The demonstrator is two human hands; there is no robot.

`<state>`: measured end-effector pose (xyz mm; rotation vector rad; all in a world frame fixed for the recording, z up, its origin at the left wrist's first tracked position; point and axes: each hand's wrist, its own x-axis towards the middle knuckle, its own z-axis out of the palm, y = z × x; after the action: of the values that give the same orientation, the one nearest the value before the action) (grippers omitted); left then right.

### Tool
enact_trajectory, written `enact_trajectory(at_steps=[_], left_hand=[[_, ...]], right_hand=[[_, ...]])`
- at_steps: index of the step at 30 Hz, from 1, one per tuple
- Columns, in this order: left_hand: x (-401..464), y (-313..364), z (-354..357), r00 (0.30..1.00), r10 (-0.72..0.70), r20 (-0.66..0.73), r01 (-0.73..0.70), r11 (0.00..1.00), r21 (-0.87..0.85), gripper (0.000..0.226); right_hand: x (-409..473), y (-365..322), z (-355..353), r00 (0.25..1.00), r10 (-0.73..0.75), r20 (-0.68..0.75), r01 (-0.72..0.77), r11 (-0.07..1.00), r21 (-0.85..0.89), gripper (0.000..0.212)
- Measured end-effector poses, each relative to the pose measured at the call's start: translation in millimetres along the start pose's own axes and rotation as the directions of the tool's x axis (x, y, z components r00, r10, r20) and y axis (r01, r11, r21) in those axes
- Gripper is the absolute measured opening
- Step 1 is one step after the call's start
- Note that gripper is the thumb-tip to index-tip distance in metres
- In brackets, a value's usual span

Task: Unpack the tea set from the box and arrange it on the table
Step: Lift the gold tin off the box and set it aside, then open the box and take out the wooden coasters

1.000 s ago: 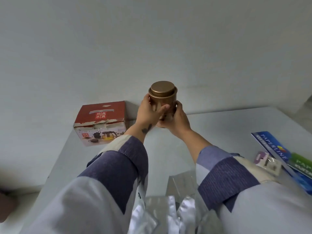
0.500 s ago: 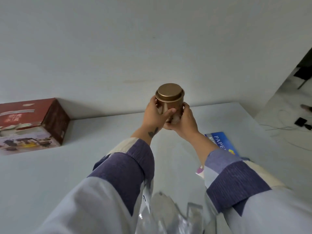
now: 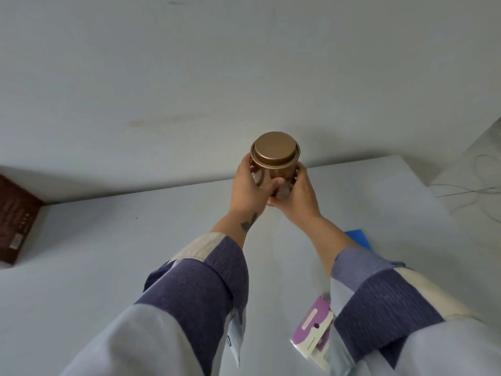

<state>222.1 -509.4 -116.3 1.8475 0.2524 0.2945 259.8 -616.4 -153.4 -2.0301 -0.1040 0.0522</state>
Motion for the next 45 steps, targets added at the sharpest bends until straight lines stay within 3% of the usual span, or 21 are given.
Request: enact_trajectory(at_steps=[9,16,18,22,25,32,40,45], left_hand=[[24.1,-22.1,16.2,0.998,-0.022,-0.059,0.021,1.0,-0.018,0.068],[21.2,-24.7,15.4,0.996,-0.039,-0.084,0.047,0.994,0.098,0.066],[16.5,-21.5,9.3,0.996,-0.045,-0.082,0.058,0.986,0.157,0.068],[1.7,-9.0,-18.8,0.997,-0.038,-0.067,0.055,0.959,0.277,0.067],[-16.0,5.0,-51.6,1.0,-0.01,-0.016,0.016,0.929,0.37,0.059],[-78.1,33.2,-173.6,0.994,0.034,0.1,-0.088,0.791,0.605,0.039],[-167.0,30.9,-344.4,1.0,0.013,0.01,-0.016,0.678,0.735,0.035],[-213.0,18.6,-434.3,0.989,-0.054,-0.137,0.136,0.694,0.708,0.035]], right_hand=[[30.9,13.9,12.4,1.0,0.031,-0.002,-0.03,0.996,0.088,0.093],[32.0,9.9,13.5,0.994,0.104,0.026,-0.107,0.989,0.1,0.11],[20.6,-1.1,9.0,0.988,0.154,0.031,-0.155,0.986,0.058,0.117],[-6.0,-20.2,-3.0,0.968,0.251,0.014,-0.234,0.918,-0.32,0.101],[-27.7,-43.4,-2.2,0.957,0.285,0.048,-0.228,0.846,-0.481,0.085],[-103.4,-126.8,38.7,0.954,0.211,0.212,-0.026,0.764,-0.645,0.08],[-200.3,-221.0,135.9,0.936,0.09,0.34,0.176,0.717,-0.675,0.076],[-245.4,-261.5,202.1,0.898,0.024,0.439,0.281,0.736,-0.616,0.074]])
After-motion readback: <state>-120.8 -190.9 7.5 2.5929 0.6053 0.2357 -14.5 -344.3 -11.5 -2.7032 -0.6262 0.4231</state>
